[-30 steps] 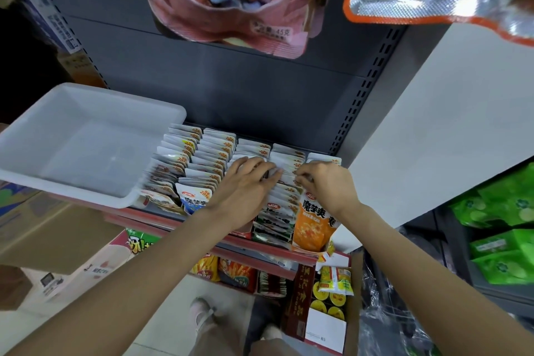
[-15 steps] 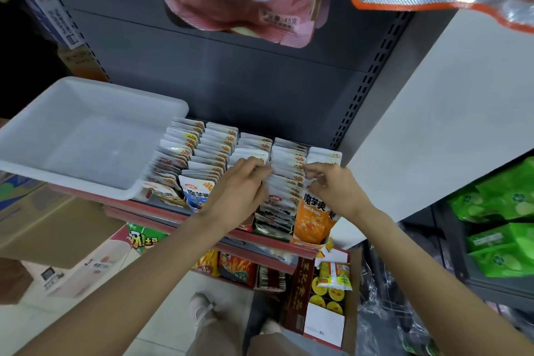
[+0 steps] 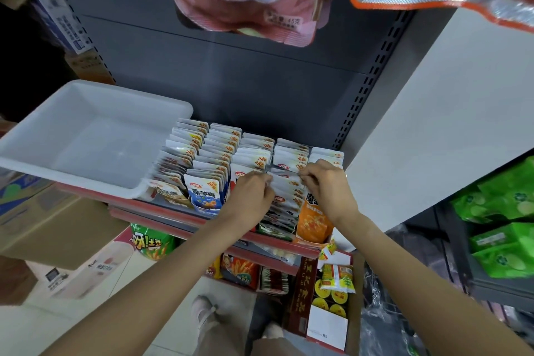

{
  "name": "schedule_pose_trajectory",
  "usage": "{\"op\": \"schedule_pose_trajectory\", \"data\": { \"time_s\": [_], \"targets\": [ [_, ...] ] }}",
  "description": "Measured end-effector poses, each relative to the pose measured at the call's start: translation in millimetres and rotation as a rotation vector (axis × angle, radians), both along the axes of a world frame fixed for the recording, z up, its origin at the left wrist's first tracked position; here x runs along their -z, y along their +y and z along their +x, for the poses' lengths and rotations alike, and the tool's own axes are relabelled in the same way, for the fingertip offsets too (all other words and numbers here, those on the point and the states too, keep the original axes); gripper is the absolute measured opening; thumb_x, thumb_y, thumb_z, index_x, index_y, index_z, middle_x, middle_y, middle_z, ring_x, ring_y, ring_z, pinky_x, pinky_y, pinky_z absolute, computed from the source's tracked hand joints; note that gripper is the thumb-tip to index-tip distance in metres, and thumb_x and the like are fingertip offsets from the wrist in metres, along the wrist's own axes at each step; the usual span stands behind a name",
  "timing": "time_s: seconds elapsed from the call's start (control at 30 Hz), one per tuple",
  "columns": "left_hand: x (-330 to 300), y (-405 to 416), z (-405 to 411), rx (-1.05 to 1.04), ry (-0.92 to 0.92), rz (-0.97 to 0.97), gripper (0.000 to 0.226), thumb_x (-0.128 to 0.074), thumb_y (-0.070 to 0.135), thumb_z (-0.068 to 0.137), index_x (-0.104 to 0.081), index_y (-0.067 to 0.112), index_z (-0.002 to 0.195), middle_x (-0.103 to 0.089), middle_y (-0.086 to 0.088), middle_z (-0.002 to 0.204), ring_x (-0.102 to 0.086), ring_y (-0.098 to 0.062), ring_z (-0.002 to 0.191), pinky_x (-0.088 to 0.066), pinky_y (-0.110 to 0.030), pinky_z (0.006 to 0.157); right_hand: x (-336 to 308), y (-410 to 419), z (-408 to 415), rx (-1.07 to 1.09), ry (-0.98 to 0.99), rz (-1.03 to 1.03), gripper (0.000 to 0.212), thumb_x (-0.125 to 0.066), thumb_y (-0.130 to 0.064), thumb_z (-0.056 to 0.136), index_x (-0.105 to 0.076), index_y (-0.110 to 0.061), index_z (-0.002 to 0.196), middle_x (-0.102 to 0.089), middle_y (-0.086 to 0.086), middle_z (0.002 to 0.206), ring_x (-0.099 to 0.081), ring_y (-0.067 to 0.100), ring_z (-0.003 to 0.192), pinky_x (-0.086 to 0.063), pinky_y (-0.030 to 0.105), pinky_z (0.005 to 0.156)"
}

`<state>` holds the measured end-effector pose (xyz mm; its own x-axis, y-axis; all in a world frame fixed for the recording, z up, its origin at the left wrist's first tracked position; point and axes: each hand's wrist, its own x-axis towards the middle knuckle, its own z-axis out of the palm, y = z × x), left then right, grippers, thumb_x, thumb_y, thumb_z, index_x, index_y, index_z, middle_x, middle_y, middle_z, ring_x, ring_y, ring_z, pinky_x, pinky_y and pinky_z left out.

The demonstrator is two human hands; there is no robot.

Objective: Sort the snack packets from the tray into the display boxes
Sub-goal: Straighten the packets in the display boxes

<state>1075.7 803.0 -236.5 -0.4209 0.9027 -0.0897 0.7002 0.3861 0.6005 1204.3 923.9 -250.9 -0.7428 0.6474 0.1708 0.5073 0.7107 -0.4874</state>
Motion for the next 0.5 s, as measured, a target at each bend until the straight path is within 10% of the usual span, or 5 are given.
{"op": "schedule_pose_trajectory", "data": {
  "time_s": [0.5],
  "targets": [
    [-7.1, 21.9, -1.6, -0.203, -0.340, -0.035, 0.044, -0.039, 0.010, 0.096, -0.043, 0.013, 0.140, -0.054, -0.009, 0.134, -0.052, -0.020, 0.118, -0.035, -0.020, 0.081, -14.8, 6.4, 4.7, 0.061, -0.136, -0.146, 0.031, -0.056, -0.012, 0.093, -0.060, -0.010, 0.124, -0.066, 0.009, 0.117, -0.063, 0.022, 0.103, -0.047, 0.027, 0.088]
  ]
}}
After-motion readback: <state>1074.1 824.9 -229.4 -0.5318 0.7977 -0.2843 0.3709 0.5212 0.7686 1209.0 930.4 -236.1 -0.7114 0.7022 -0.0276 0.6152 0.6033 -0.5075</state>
